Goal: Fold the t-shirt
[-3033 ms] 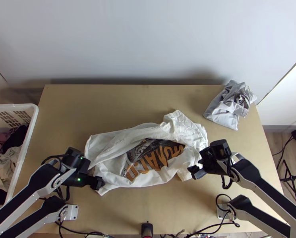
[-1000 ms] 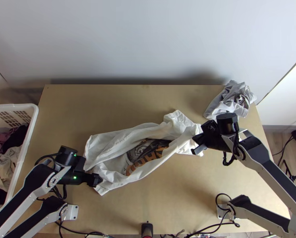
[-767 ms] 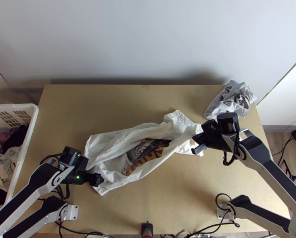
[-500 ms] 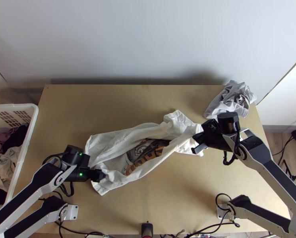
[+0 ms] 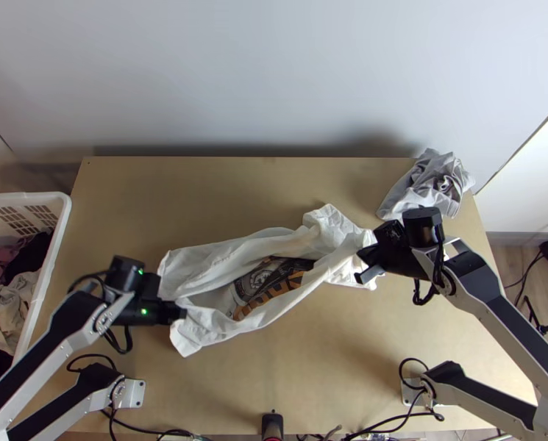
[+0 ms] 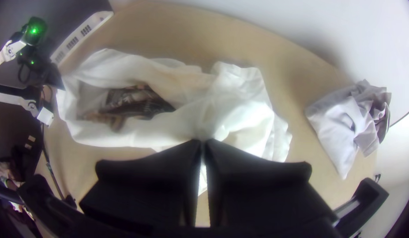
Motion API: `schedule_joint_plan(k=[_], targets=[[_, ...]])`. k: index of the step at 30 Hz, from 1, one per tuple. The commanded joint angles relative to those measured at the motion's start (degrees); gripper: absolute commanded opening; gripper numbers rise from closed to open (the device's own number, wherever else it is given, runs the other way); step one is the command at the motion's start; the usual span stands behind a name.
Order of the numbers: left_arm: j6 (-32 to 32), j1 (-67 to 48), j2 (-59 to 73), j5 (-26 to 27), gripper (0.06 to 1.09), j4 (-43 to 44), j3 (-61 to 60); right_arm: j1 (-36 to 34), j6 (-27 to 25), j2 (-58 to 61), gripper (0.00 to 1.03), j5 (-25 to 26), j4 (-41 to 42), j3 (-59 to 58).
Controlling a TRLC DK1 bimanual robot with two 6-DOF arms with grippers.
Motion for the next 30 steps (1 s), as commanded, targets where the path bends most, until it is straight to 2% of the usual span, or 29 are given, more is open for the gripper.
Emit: schedule_joint_plan(k=[1, 6, 11, 17, 22, 30], targets=[[2.1, 6.2, 3.5, 5.8, 0.09, -6.5, 12.1, -0.4, -0.4, 1.4, 0.05, -0.1, 2.2, 1.8], [0.3, 12.5, 11.2, 13.2, 0.09, -8.7, 20.0, -1.4, 0.2, 6.0, 0.05, -0.1, 3.1, 5.4], [-1.1, 19.6, 19.8, 16.1, 0.09, -9.4, 22.4, -3.9, 0.7, 10.2, 0.05, -0.1, 5.8, 7.3], [-1.3, 27.5, 23.9, 16.1, 0.09, -8.1, 22.6, -8.8, 0.8, 14.0, 0.05, -0.1, 9.6, 6.9], [-0.9, 31.9, 30.4, 13.3, 0.09, -6.4, 22.9, -9.8, 0.9, 14.8, 0.05, -0.1, 12.2, 4.9], [-0.3, 28.1, 33.4, 11.6, 0.09, -6.4, 20.4, -9.1, 2.8, 15.6, 0.05, -0.1, 14.8, 2.4]])
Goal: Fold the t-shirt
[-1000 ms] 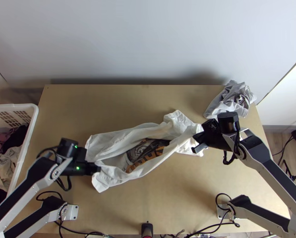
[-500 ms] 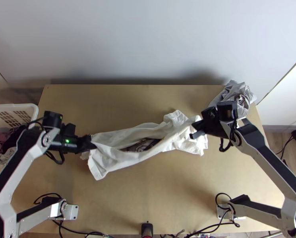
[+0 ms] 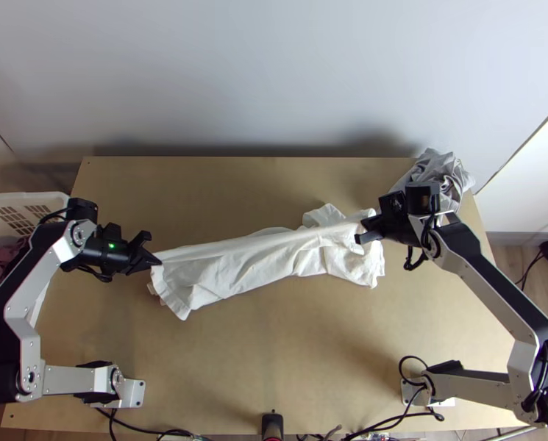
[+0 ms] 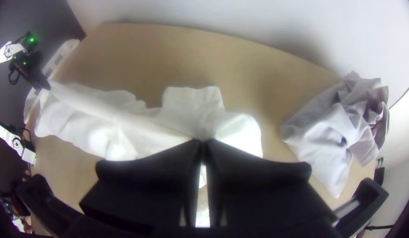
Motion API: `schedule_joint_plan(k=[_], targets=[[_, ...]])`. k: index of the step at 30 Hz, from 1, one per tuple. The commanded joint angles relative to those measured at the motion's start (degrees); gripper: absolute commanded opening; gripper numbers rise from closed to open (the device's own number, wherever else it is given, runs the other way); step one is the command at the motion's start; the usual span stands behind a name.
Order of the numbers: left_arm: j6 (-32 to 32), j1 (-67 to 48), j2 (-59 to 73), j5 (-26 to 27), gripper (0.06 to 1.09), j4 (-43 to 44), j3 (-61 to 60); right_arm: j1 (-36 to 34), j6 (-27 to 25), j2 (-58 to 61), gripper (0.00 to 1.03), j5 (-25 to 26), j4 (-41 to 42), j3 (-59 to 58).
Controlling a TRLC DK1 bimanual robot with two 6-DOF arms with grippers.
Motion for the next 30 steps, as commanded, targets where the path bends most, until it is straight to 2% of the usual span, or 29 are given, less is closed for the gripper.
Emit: schedule_joint_plan(k=[1, 8, 13, 18, 23, 24, 25, 26, 28, 29, 30], targets=[[0.2, -2.0, 3.7, -1.2, 0.09, 0.2, -1.7, 0.5, 2.1, 1.6, 0.05, 0.0, 2.8, -2.6], [-0.7, -9.1, 7.2, -1.4, 0.09, 0.6, -2.7, 5.8, 4.1, 6.4, 0.05, 0.1, 4.9, -4.8], [-0.6, -12.2, 8.3, -4.2, 0.09, 0.5, -2.0, 6.6, 3.6, 8.0, 0.05, 0.1, 6.8, -5.4], [1.6, -13.6, 8.2, -6.5, 0.09, -2.3, -2.2, 3.2, 0.4, 8.9, 0.05, 0.2, 6.8, -6.2], [7.4, -9.1, 6.6, -8.0, 0.09, -6.7, -1.9, -1.6, -1.4, 8.6, 0.06, 0.2, 6.3, -7.5], [9.2, -8.1, 6.1, -8.1, 0.12, -8.0, -1.7, -2.3, -1.5, 8.2, 0.07, 0.2, 5.7, -7.5], [10.6, -7.2, 5.6, -8.1, 0.2, -8.8, -1.5, -2.9, -1.6, 7.5, 0.1, 0.2, 5.0, -7.6], [11.2, -6.0, 5.4, -8.1, 0.37, -9.1, -1.2, -3.5, -1.9, 6.6, 0.22, 0.1, 5.0, -8.0], [13.4, -4.2, 4.8, -8.1, 0.84, -11.3, 0.1, -4.5, -1.4, 4.9, 0.7, 0.1, 5.0, -8.4], [14.1, -3.4, 4.4, -8.3, 1.0, -12.1, 1.0, -5.2, -0.6, 4.2, 0.84, 0.1, 4.9, -8.4], [15.1, -2.9, 4.0, -8.3, 1.04, -13.4, 1.9, -5.5, 0.0, 3.5, 0.89, 0.1, 4.5, -8.4]])
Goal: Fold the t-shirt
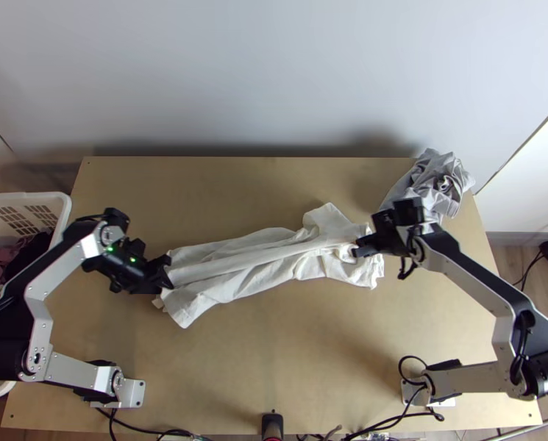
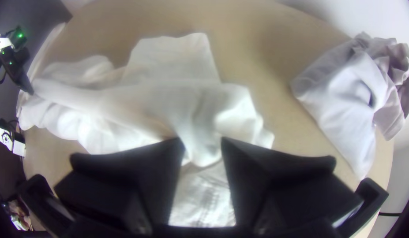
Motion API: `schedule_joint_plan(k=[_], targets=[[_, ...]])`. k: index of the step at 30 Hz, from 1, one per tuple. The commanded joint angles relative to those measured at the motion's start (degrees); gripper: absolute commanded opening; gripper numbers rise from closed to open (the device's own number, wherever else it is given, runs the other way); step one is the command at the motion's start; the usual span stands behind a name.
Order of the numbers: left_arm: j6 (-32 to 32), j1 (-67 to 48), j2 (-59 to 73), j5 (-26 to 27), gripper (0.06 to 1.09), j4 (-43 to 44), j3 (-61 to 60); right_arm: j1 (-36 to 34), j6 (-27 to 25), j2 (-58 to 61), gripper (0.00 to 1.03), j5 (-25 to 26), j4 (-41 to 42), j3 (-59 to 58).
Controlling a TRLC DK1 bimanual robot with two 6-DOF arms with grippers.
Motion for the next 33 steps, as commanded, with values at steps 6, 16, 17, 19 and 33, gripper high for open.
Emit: schedule_joint_plan(k=[6, 16, 17, 19, 33], targets=[[5.3, 8.2, -3.7, -0.5, 1.04, -6.1, 6.7, -2.5, 3.3, -7.3, 0.99, 0.1, -10.5, 4.7], [3.1, 10.2, -11.4, -0.1, 1.03, 1.5, -0.8, -0.7, 4.2, -16.6, 0.98, 0.0, -21.1, 18.2], [2.4, 10.1, -12.8, 0.2, 1.03, 3.5, -2.8, -0.2, 4.4, -16.5, 0.98, 0.1, -22.1, 19.6], [-0.6, 10.5, -15.0, 2.0, 1.03, 8.7, -7.0, 0.8, 4.7, -16.3, 0.98, 0.1, -23.7, 21.7], [-9.5, 9.5, -12.3, 6.8, 1.03, 26.3, -19.5, 7.1, 10.2, -9.2, 0.98, 1.7, -31.3, 35.1]])
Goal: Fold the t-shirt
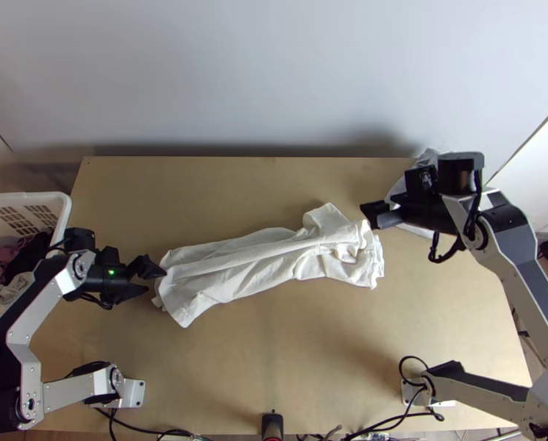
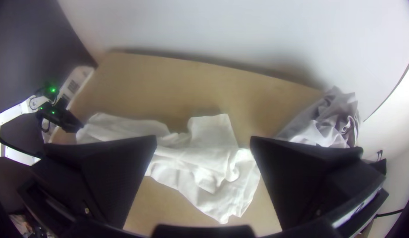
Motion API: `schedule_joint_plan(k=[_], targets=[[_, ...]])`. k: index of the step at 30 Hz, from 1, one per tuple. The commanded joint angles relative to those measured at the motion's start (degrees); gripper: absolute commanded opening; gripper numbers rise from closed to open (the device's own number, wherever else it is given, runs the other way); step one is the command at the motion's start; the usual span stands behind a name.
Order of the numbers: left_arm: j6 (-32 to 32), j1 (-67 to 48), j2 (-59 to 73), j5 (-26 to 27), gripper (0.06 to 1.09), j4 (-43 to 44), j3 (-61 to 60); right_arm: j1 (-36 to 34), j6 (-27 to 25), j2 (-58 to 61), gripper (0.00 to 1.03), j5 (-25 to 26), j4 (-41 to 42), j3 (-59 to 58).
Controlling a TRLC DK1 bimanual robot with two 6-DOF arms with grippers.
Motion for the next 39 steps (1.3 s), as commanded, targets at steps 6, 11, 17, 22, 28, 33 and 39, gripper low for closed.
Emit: schedule_joint_plan(k=[6, 11, 17, 22, 28, 33, 39], targets=[[-8.8, -4.3, 4.9, 1.0, 1.03, 11.9, -3.6, 4.4, 4.9, 3.2, 0.98, 1.5, -4.7, 9.1], [-13.2, -6.4, 6.7, 7.1, 1.03, 14.7, -3.2, 4.2, 4.9, 3.2, 0.98, 1.8, -6.4, 8.4], [-16.1, -10.1, 5.7, 10.4, 0.91, 18.4, -3.6, 3.9, 4.9, 3.2, 0.98, 2.1, -6.4, 6.9], [-16.8, -13.9, 5.6, 16.2, 0.07, 21.2, -4.3, 3.9, 4.8, 4.1, 0.98, 2.3, -6.4, 7.0], [-9.5, -14.9, 0.4, 20.2, 0.09, 17.1, -5.0, 3.9, 4.3, 5.2, 0.98, 3.2, -6.3, 8.4], [-2.1, -8.8, 1.6, 19.7, 0.09, 9.3, -2.0, 3.7, 3.9, 5.3, 0.98, 3.6, -6.2, 9.0], [18.9, 5.2, 7.1, 16.7, 0.09, -14.6, 7.0, 3.6, 3.7, 5.3, 0.97, 3.7, -6.2, 8.4]])
